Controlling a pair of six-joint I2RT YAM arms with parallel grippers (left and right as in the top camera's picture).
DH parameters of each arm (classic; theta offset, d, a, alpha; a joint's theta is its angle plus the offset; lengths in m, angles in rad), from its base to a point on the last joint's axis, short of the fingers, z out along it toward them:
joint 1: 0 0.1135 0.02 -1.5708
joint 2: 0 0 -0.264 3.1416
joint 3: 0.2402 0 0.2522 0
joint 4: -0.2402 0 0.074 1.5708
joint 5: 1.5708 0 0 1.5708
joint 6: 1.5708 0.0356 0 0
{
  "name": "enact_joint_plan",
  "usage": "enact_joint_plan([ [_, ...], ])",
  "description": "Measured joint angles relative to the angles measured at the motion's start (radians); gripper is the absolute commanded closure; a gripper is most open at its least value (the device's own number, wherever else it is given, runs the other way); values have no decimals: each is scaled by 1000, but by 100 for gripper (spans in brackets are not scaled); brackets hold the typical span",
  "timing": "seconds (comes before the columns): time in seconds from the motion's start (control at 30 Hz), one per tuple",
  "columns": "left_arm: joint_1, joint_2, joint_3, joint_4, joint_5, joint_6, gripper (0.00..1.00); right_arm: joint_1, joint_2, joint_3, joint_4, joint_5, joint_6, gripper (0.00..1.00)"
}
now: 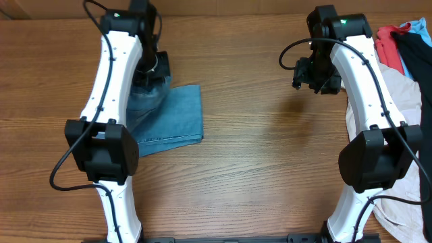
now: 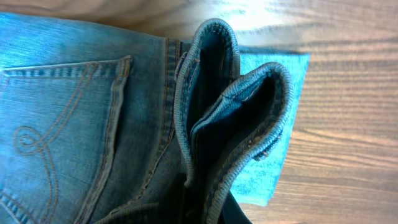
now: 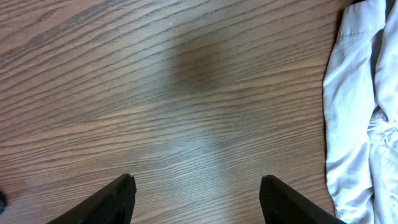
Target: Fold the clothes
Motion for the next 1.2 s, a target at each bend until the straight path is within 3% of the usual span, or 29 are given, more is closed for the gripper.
enact_joint_plan([
  [0.03, -6, 0, -6, 0, 6, 1, 51, 0, 0, 0, 0, 0, 0, 33],
  [0.07, -12, 0, -8, 0, 18, -6, 46, 0, 0, 0, 0, 0, 0, 33],
  [0.3, -39, -1, 24, -37, 213, 40, 43, 0, 0, 0, -3, 0, 0, 32],
  [0.5, 11, -6, 229, -85, 251, 66, 43, 0, 0, 0, -7, -4, -1, 32],
  [0.63, 66, -25, 287, -143, 214, 69, 40, 0, 0, 0, -9, -63, -54, 32],
  [0.83, 102, -28, 255, -183, 45, 73, 30, 23, 0, 0, -26, -271, -183, 30],
  [1.2, 163, -27, 3, 102, -87, 138, 28, 288, 0, -167, 101, -546, -262, 28],
])
